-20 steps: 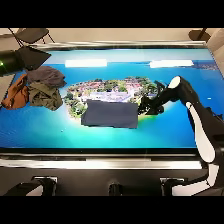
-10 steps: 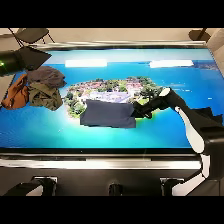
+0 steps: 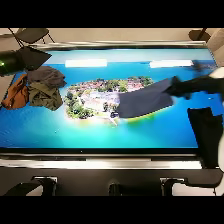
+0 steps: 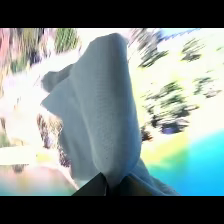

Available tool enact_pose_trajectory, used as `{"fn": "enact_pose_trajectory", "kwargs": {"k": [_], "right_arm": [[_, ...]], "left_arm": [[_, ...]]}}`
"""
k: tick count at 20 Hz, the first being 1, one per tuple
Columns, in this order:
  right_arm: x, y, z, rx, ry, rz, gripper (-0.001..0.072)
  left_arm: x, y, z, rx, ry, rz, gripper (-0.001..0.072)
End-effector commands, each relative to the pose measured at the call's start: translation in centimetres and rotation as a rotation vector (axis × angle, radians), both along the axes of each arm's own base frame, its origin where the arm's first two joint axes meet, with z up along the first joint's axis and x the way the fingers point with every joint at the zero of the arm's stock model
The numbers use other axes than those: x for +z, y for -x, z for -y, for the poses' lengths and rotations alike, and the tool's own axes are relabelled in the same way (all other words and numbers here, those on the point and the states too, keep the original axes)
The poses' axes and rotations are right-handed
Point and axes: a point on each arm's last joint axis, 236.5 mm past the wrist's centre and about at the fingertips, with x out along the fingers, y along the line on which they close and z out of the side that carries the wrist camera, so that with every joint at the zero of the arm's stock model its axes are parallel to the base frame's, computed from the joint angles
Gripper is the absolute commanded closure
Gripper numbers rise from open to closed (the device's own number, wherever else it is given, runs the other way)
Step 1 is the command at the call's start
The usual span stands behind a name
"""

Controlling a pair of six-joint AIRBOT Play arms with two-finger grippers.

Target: Fold the shirts.

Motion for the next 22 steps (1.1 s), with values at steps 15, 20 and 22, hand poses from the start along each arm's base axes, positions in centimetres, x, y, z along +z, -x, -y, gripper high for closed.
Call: {"fn": "enact_pose_trajectory", "kwargs": {"k": [15, 20, 22], "right_arm": [[9.4, 15.5, 26.0, -0.782, 0.034, 0.066, 0.0674], [5.1, 23.5, 28.1, -0.921, 0.119, -0.243, 0.0674], [2.0, 27.6, 27.8, -0.93, 0.172, -0.442, 0.0674]], "left_arm": [[0.0, 0.0, 0.0, -0.009, -0.019, 0.016, 0.0673], [0.1, 0.1, 0.0, -0.01, -0.02, 0.017, 0.0673], [0.1, 0.1, 0.0, -0.009, -0.019, 0.018, 0.0673]]}}
